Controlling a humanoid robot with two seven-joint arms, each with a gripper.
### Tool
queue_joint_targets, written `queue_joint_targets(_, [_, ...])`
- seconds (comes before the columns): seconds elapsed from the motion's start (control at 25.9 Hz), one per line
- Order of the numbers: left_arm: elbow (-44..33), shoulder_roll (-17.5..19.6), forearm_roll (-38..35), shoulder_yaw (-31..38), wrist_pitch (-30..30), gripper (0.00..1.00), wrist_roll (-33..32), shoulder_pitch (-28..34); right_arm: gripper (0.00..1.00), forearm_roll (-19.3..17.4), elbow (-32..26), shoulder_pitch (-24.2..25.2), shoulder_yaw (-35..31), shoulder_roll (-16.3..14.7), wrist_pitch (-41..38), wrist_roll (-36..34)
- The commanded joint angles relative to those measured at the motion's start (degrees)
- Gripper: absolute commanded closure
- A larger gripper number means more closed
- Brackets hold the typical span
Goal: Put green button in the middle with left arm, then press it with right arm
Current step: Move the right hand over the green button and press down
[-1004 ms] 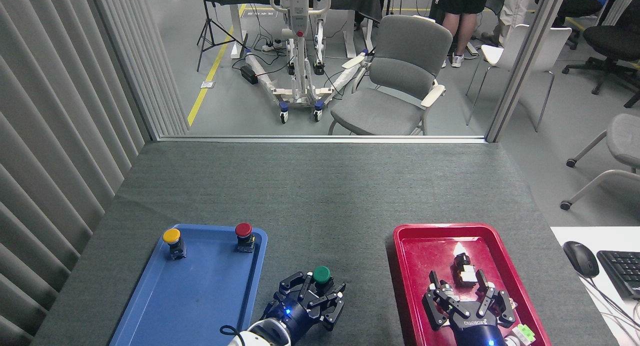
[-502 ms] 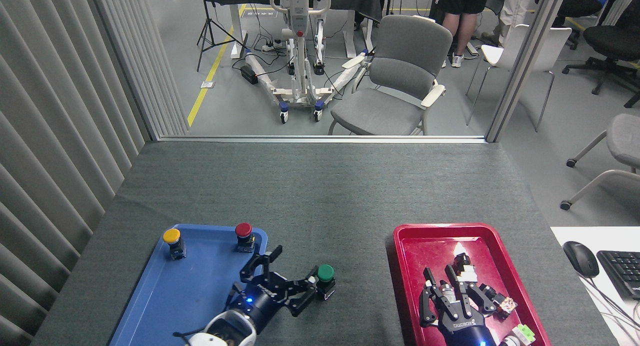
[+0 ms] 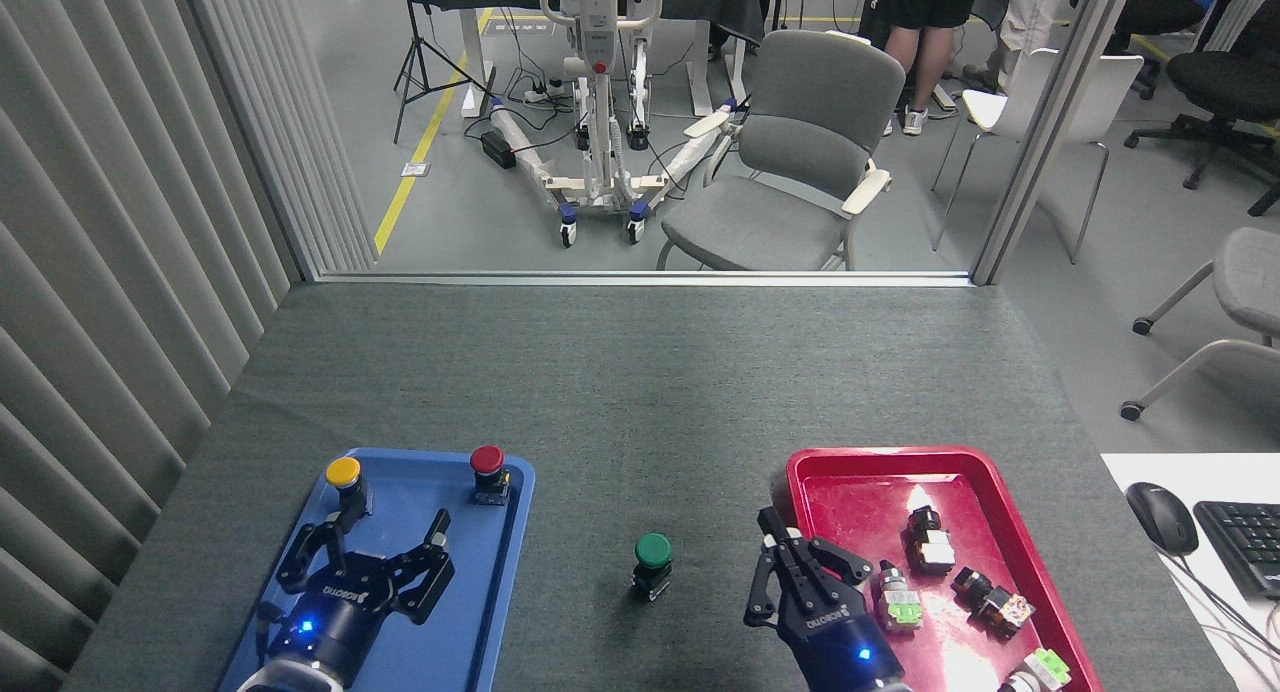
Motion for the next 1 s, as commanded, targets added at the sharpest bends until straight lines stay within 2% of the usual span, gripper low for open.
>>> queue_joint_targets(0.0, [3.28,0.31,-0.12,3.22,-0.12,0.0,0.19,0.29,1.0,-0.18,3.43,-3.23,5.35,0.24,4.11,0.57])
queue_joint_targets(0.15, [3.9,0.66,-0.03,4.19,0.14,0.0,0.45,1.17,1.0,-0.18,7.21,-5.69,9.92,1.82,7.36,0.75])
queue_joint_targets(0.42, [4.16,0.66,0.05,6.56,0.05,0.0,0.36,1.44,1.0,-0.35,16.79,-8.15,12.91,3.32,8.77,0.14])
queue_joint_targets(0.62, [3.9,0.74,0.14,7.97,0.14,0.0,0.01,1.26,1.0,-0.44,18.9,-8.33,13.09,3.85,8.6,0.05])
queue_joint_targets(0.97, [3.81,0.74,0.23,8.23,0.14,0.0,-0.08,1.35,1.0,-0.44,18.99,-8.24,13.09,3.76,8.6,-0.3])
